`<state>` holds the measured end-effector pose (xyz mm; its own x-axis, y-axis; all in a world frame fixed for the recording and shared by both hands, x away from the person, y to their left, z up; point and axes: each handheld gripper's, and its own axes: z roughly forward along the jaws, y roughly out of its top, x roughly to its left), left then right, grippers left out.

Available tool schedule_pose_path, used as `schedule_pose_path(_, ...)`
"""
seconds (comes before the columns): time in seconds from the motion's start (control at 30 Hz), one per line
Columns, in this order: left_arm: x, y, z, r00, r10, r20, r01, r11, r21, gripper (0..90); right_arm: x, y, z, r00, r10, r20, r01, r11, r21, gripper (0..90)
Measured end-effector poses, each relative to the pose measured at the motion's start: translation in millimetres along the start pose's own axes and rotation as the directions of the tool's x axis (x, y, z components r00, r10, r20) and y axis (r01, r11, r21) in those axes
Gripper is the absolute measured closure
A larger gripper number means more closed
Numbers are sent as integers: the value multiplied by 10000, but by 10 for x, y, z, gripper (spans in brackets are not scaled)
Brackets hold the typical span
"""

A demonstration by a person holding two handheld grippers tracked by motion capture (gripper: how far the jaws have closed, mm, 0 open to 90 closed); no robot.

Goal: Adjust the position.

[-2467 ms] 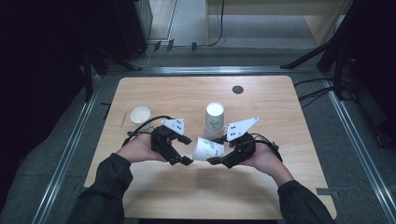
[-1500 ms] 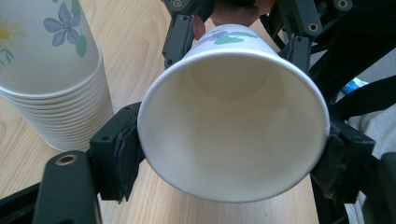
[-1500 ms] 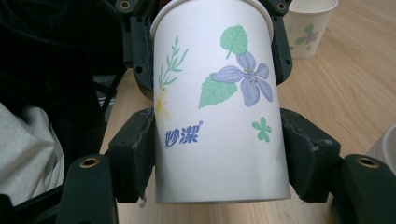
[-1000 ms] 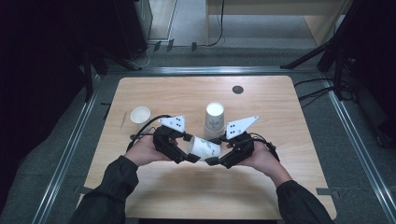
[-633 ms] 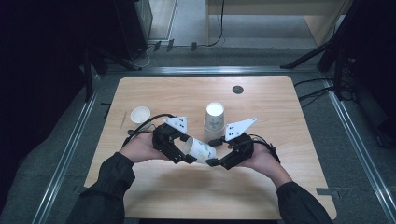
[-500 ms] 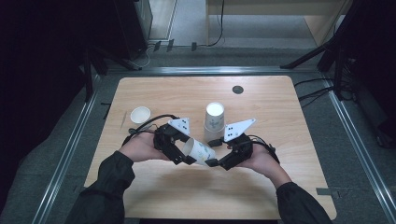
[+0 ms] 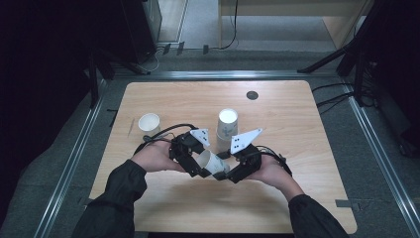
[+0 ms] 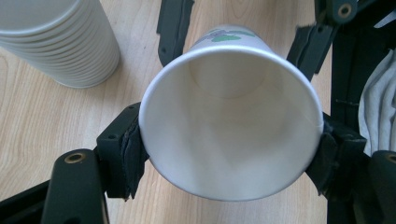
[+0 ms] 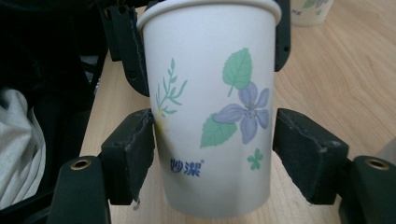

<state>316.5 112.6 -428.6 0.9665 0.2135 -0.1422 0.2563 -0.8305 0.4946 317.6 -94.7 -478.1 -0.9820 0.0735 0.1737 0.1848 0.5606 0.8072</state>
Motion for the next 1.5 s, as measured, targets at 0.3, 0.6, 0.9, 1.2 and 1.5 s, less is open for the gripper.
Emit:
schedule_pose_path(0.3, -16, 13, 54, 10000, 81, -12, -81, 9999, 86, 248, 17, 1, 40, 9998, -204, 50, 202, 9995, 236, 326)
schedule_pose_path(0.6, -11, -20, 1, 9995, 271, -165, -280, 9979, -589, 220, 30, 15, -22, 9990, -371, 251, 372, 9993, -34, 334)
schedule_pose_path(0.9, 64, -161, -110, 9999, -145, -24, 139, 9863, -1642, 193, -13, 4, -152, 9990, -145, 415, 164, 9989, -450, 333)
schedule_pose_path(1.2, 84, -257, -200, 9983, -452, 355, 538, 9520, -3014, 194, -35, 15, -218, 9993, -78, 357, 105, 9970, -760, 333)
schedule_pose_path(1.5, 82, -298, -155, 9958, -717, 561, 880, 9165, -3902, 190, -48, 48, -229, 9999, -60, 131, 74, 9942, -1077, 333)
